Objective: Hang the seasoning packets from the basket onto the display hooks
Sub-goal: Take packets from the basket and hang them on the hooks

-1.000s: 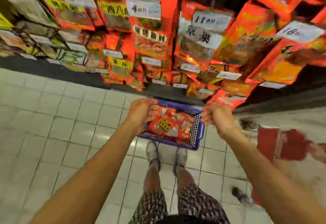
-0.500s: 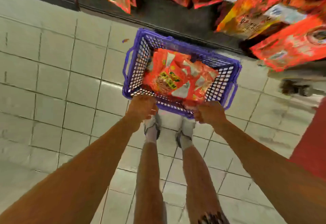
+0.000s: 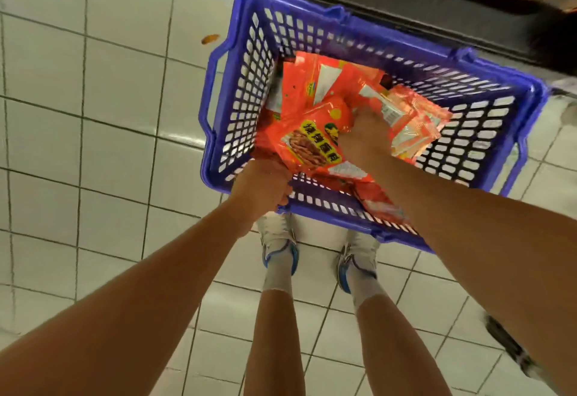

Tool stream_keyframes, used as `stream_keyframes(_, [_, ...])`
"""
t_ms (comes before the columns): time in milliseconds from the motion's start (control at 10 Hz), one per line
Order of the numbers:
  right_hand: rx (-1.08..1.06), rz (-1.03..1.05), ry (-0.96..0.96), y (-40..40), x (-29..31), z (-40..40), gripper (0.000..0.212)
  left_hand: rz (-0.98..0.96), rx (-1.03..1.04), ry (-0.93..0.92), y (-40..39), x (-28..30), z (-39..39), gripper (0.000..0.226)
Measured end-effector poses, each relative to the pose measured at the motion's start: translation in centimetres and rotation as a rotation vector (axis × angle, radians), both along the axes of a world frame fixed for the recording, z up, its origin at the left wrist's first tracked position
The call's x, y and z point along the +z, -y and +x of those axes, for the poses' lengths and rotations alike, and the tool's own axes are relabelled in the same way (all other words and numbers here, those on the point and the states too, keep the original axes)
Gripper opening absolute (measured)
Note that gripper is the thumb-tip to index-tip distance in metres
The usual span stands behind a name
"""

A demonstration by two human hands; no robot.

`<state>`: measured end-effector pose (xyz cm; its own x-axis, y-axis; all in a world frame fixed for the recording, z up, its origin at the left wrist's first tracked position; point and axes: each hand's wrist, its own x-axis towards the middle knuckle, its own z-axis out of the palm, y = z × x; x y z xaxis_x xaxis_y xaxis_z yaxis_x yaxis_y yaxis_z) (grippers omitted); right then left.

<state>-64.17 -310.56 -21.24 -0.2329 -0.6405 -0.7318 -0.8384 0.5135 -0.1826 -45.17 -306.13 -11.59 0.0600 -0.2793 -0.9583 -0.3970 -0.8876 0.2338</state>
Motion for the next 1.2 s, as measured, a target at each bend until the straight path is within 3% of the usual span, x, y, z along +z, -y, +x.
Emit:
stream_keyframes(100, [0.021, -0.067, 0.098, -1.9, 0.7, -0.1, 0.027, 0.076, 0.092, 0.008, -0.5, -0.5, 0.1, 0.008])
stream_keyframes(200, [-0.124, -0.044, 0.288, -4.0, 2.6, -0.6, 0.010, 0.091, 0.200, 0.009, -1.1, -0.9, -0.1, 0.010])
stream_keyframes(300, [-0.109, -0.013, 0.404, -5.0, 4.6, -1.3, 0.008, -0.159, -0.110, 0.139, -1.5, -1.0, -0.2, 0.032])
stream_keyframes(400, [0.134, -0.022, 0.520, -4.6, 7.1, -1.8, 0.034, -0.384, -0.369, 0.124, -0.8, -1.3, 0.2, 0.081])
stream_keyframes(500, [0.253, 0.081, 0.625, -4.2, 8.5, -1.9, 0.018, -0.486, -0.489, 0.070, -0.1, -2.0, 0.5, 0.067])
stream_keyframes(600, [0.192, 0.038, 0.627, -3.4, 8.2, -1.9, 0.015, -0.500, -0.559, 0.077, 0.0, -2.5, 1.0, 0.027])
stream_keyframes(700, [0.046, -0.101, 0.483, -2.2, 5.7, -2.4, 0.020, -0.507, -0.507, 0.211, -0.5, -3.0, 1.8, 0.027])
stream_keyframes(800, [0.119, 0.009, 0.210, -1.2, 1.9, -3.4, 0.043, -0.509, -0.310, 0.262, -0.5, -3.3, 2.5, 0.018])
stream_keyframes(900, [0.439, 0.165, -0.036, -1.7, -0.7, -3.5, 0.071, -0.481, -0.199, 0.239, -0.2, -4.0, 2.9, 0.005])
stream_keyframes(1000, [0.606, 0.093, -0.206, -2.8, -1.2, -3.2, 0.077, -0.479, -0.159, 0.243, 0.0, -4.2, 2.8, 0.008])
stream_keyframes(1100, [0.630, 0.017, -0.225, -3.2, -0.6, -3.8, 0.063, -0.455, -0.075, 0.255, 0.4, -4.0, 2.7, 0.015])
stream_keyframes(1200, [0.630, -0.015, -0.114, -3.7, 0.7, -4.8, 0.045, -0.437, -0.031, 0.219, 1.1, -3.1, 2.3, 0.022])
